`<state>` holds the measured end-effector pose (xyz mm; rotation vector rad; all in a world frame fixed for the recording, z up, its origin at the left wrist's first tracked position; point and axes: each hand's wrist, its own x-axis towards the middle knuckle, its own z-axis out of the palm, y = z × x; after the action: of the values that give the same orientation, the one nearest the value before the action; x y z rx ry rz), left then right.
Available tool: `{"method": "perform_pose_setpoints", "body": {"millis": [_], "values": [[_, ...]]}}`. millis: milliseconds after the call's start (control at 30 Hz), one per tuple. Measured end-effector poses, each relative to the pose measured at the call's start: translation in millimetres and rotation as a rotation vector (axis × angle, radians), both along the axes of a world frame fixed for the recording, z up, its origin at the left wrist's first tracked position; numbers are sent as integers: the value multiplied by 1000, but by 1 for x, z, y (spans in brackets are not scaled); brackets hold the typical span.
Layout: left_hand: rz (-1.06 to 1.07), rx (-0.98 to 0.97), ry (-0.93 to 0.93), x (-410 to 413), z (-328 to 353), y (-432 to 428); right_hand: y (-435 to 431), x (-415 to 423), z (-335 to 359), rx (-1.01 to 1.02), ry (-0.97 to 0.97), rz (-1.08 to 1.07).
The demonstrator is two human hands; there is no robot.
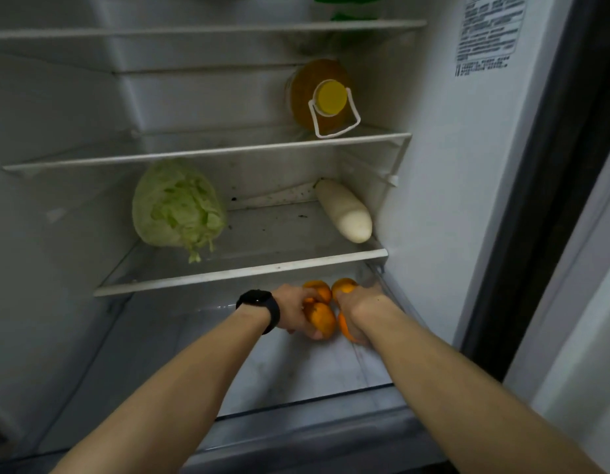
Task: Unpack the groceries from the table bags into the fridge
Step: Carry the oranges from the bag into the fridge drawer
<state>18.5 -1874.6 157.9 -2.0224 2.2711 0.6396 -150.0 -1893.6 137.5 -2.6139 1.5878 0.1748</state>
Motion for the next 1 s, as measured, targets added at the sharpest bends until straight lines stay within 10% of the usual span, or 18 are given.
{"method": "perform_pose_setpoints", "body": {"millis": [533,1000], "values": [[34,-6,-309,-3,27,28,32,-1,63,33,106,-95],[434,-768,-179,86,63,345,254,41,79,-409,-914,393]]}}
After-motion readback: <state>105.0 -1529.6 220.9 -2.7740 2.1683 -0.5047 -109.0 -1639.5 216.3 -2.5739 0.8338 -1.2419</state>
